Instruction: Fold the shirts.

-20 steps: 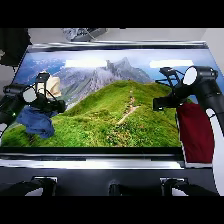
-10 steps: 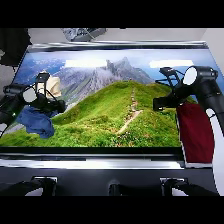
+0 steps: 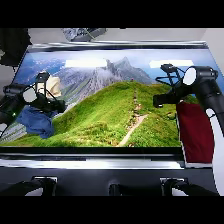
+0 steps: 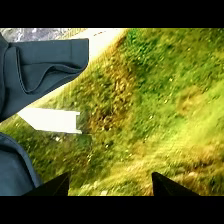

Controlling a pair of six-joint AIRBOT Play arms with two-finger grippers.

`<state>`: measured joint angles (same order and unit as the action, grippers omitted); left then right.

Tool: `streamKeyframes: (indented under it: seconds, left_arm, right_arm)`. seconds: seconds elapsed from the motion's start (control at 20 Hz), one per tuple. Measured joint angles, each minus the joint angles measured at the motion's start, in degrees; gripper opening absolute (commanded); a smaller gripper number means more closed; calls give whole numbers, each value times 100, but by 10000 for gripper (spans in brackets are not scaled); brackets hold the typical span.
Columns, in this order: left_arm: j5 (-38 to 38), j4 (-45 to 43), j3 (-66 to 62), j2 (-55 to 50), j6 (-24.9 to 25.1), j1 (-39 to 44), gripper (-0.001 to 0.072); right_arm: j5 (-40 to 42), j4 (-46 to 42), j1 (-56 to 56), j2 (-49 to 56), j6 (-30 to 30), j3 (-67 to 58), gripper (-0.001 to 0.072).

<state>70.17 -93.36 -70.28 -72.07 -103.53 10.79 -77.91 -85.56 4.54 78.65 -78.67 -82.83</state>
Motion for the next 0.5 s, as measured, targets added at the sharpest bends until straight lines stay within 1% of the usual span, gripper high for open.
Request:
streamKeyframes:
  seconds: [0.15, 0.25, 0.3, 0.35, 0.5]
  left_arm:
    - [-313, 0, 0, -9, -2, 0, 601]
    - [-577, 0, 2, -20, -2, 0, 602]
    - [-721, 2, 0, -24, -2, 0, 621]
    - [-868, 4, 2, -31, -2, 0, 720]
    - [-1617, 52, -52, -107, -7, -66, 720]
  right_arm:
    - [343, -262, 0, 0, 33, 0, 716]
    - [592, -378, 0, 2, 160, 0, 717]
    - [713, -407, 0, 2, 203, 0, 718]
    - [813, -431, 0, 9, 243, 0, 718]
    - [1126, -468, 0, 72, 389, 0, 712]
